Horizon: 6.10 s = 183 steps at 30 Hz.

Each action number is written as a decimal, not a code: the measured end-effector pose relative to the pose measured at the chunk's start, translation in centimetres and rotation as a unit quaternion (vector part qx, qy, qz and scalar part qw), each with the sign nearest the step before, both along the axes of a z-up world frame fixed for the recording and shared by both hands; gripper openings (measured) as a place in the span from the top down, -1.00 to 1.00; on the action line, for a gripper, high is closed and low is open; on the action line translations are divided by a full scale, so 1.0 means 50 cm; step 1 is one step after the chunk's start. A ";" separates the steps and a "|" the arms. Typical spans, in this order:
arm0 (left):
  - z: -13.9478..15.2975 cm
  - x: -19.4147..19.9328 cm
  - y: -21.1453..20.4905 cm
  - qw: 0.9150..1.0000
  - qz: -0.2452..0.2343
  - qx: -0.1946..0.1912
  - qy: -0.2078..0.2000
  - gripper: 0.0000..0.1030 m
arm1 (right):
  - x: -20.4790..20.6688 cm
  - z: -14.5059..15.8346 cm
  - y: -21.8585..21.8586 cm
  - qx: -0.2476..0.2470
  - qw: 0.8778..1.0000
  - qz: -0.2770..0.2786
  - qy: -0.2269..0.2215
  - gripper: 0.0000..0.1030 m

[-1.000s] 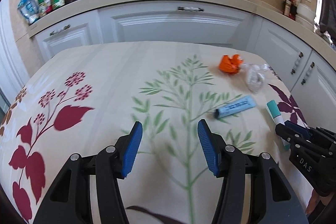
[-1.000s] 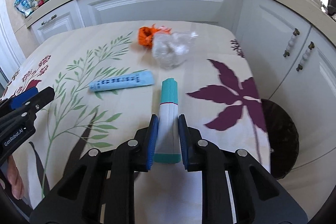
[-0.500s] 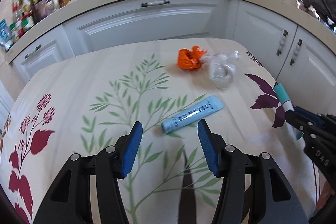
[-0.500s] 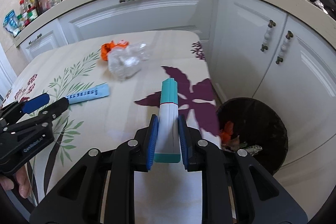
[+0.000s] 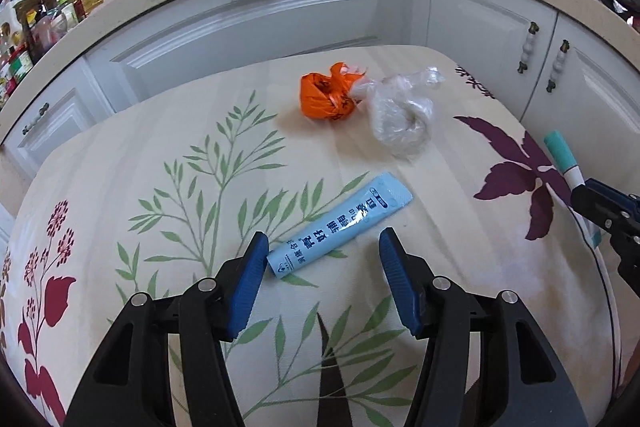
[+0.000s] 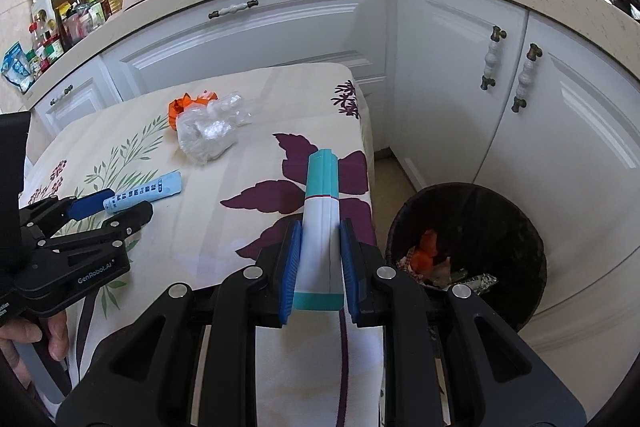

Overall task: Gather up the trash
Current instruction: 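Grasp the blue tube with the left tool while the right tool holds the teal-capped tube, then carry the blue tube and teal-capped tube with both tools over the black bin, then open both tools to drop the tubes into the bin, then move both tools back over the orange and clear bags on the table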

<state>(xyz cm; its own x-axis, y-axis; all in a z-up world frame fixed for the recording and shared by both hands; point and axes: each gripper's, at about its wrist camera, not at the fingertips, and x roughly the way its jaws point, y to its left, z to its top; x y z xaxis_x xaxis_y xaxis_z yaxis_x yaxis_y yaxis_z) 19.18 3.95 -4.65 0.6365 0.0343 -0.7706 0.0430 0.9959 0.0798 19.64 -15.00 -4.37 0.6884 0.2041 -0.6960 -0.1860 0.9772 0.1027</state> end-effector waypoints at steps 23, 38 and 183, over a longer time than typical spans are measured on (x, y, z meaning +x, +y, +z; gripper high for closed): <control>0.006 -0.058 -0.012 1.000 -0.013 -0.008 -0.010 0.90 | -0.027 0.013 -0.011 0.001 1.000 -0.005 -0.011 0.62; 0.069 -0.107 -0.029 0.998 0.004 -0.030 -0.061 0.91 | -0.061 0.044 -0.068 0.003 0.999 -0.028 -0.038 0.62; 0.094 -0.045 0.247 0.973 0.187 -0.044 -0.129 -0.40 | 0.199 0.024 0.252 -0.048 0.995 0.070 -0.043 -0.41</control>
<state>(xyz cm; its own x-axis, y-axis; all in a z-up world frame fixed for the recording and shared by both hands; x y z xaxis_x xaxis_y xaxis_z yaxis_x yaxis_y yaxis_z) 16.95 16.28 0.05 0.7651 0.2427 -0.5965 -0.3344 0.9413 -0.0459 29.58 -2.42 -3.18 0.7166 0.2373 -0.6559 -0.3244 0.9458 -0.0123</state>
